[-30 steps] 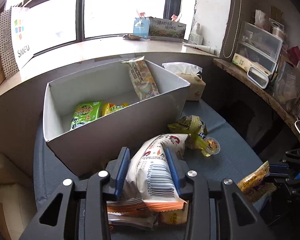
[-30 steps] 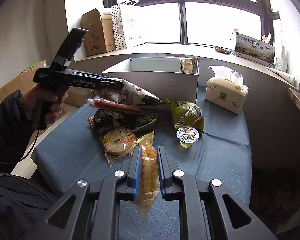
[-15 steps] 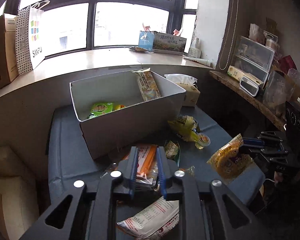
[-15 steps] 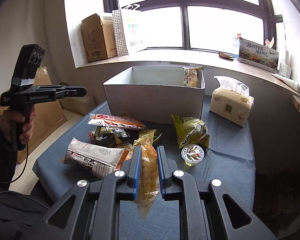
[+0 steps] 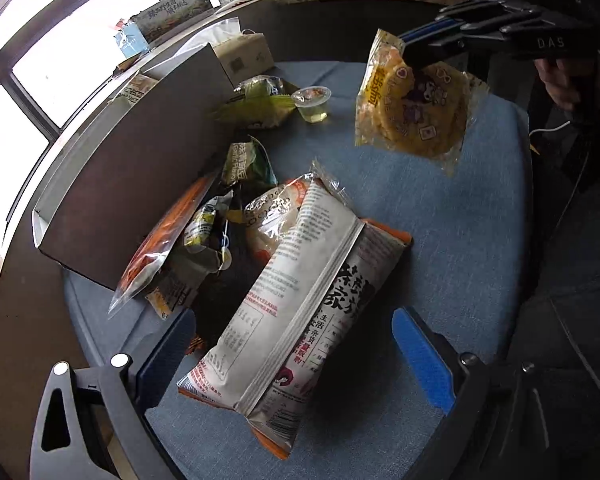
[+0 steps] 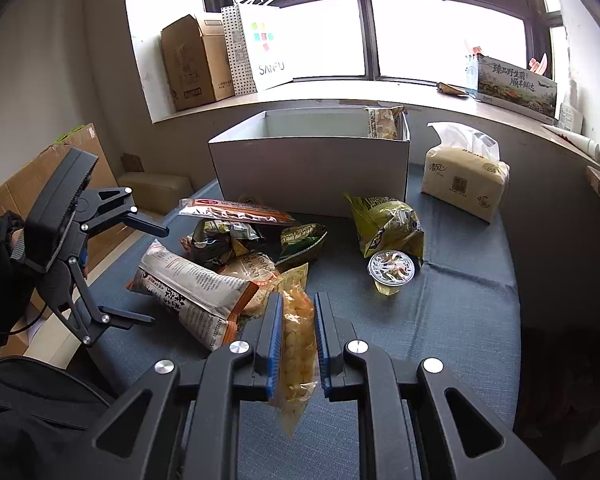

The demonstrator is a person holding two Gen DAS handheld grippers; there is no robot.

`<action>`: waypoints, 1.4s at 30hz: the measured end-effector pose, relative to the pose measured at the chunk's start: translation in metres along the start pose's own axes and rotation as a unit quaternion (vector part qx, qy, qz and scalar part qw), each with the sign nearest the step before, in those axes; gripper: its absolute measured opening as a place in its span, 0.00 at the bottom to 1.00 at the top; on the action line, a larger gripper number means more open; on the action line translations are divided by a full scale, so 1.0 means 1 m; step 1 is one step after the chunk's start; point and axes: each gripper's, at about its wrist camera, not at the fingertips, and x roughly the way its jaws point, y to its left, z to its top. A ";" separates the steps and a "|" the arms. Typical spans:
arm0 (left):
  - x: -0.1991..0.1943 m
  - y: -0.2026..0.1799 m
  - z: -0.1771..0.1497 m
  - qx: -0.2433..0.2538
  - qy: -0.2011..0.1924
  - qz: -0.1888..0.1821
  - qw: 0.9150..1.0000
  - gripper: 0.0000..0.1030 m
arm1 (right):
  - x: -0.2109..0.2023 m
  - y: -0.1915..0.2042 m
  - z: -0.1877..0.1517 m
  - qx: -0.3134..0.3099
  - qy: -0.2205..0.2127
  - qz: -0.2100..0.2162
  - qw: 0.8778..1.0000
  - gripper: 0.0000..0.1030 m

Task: Organize snacks
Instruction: 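Grasp the white printed snack bag with the left tool while the right tool holds the cookie pack, then carry both snacks over the white box and release them inside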

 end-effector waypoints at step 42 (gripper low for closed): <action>-0.024 0.272 0.060 -0.490 -0.209 -0.010 0.846 0.40 | 0.070 -0.047 0.244 0.047 -0.092 -0.001 0.995 0.16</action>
